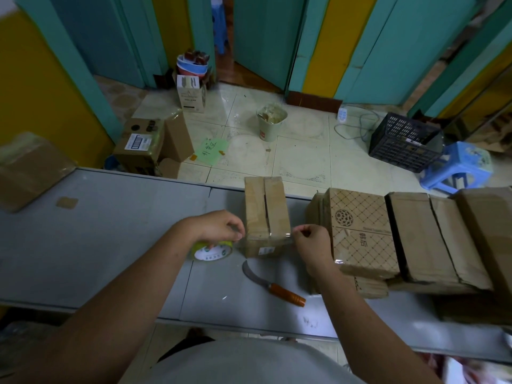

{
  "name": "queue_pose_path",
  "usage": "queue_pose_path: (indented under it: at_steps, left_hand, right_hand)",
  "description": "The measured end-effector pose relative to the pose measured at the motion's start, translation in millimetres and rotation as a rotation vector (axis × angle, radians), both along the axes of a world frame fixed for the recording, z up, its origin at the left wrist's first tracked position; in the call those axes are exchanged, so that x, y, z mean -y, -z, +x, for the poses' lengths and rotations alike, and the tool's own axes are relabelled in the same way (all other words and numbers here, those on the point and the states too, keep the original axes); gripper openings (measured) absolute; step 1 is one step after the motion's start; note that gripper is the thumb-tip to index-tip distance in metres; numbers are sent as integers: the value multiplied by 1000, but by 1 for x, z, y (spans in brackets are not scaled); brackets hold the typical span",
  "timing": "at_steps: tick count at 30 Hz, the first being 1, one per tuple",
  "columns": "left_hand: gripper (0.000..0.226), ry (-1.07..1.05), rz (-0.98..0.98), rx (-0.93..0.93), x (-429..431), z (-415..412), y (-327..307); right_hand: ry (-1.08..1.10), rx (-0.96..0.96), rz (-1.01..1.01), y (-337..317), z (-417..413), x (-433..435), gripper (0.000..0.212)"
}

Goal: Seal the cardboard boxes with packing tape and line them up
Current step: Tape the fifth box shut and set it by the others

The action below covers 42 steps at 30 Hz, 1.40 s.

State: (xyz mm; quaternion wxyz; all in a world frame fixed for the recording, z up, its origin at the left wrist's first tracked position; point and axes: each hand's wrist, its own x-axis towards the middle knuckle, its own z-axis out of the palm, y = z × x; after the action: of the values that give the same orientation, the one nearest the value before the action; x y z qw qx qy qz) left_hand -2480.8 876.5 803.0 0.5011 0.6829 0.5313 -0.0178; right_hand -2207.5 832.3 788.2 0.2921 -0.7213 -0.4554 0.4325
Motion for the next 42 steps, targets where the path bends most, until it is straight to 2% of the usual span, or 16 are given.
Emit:
queue_pose_path:
  at_steps: [5,12,14,16,19,22,24,26,28,30,35,38,42]
  left_hand:
    - [7,-31,-15,0,-2,5,11]
    - [6,-112,80,51,5,10,22]
    - [9,-121,126,35,6,9,23]
    - [13,-125,175,9,9,8,24]
    - [14,-156,189,39,14,9,29]
    - [14,-196,227,67,20,11,33]
    - [17,-223,245,95,24,11,35]
    - [20,-245,253,116,27,11,36]
    - [21,-258,262,123,31,11,36]
    - [21,-271,286,117,33,10,34]
    - [21,-224,373,50,38,13,26]
    - [19,-166,419,8,37,16,21]
    - [18,-184,411,41,36,17,19]
  right_hand:
    - [23,-36,-38,4,-1,0,17]
    - [-16,-87,-154,8,-5,-2,30]
    - [-15,-121,-187,9,-6,-1,27]
    - [43,-126,-105,12,-6,3,18]
    - [69,-40,71,15,-7,12,17]
    - [1,120,143,15,-7,14,18]
    - [-18,175,159,12,-7,15,18]
    - [-2,167,168,11,-8,16,31]
    - [2,194,179,12,-10,18,27]
    - [-44,256,155,13,-8,18,19]
    - [-219,425,128,9,-5,18,32]
    - [-294,459,164,5,-7,15,36]
    - [-359,481,163,3,-17,18,35]
